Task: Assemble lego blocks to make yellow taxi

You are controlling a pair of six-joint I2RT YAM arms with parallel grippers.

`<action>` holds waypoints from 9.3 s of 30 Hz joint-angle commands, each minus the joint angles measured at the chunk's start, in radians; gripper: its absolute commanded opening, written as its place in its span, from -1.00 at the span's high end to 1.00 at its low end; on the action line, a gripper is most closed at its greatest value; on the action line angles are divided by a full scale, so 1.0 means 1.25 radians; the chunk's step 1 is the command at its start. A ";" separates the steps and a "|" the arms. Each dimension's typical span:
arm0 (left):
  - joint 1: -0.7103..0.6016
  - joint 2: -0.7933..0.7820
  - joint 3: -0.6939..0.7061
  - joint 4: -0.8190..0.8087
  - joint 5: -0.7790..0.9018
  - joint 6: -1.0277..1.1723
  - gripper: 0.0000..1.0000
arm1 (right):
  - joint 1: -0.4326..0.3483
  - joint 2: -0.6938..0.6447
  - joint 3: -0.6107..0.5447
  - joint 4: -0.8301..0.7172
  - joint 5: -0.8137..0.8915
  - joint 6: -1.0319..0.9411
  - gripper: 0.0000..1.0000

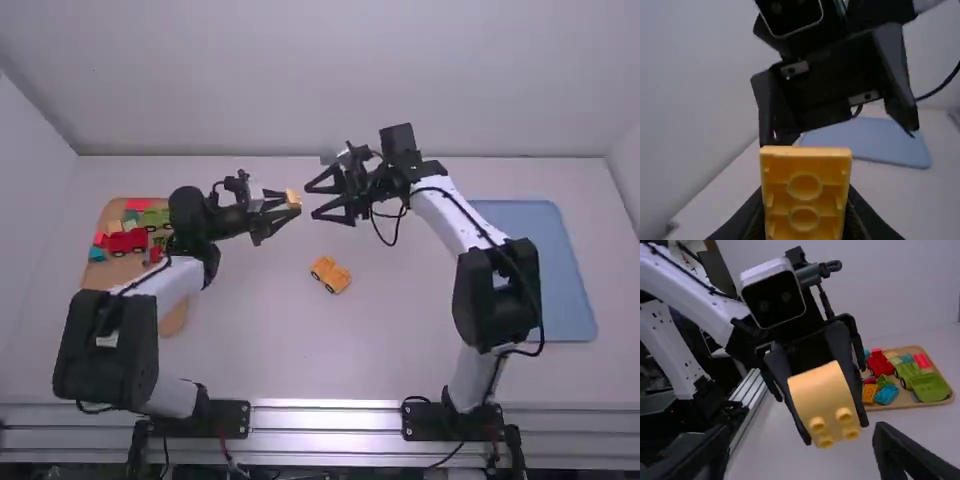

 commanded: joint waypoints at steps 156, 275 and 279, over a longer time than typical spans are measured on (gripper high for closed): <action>-0.002 0.043 0.004 -0.285 -0.259 0.038 -0.98 | -0.146 -0.094 -0.124 -0.366 0.955 1.607 -0.97; -0.211 0.452 0.332 -0.978 -0.312 0.816 -0.03 | -0.328 -0.221 -0.436 -0.278 0.150 -0.758 -0.98; -0.211 0.350 0.212 -0.872 -0.386 0.761 -0.07 | -0.328 -0.221 -0.436 -0.277 0.150 -0.758 -0.98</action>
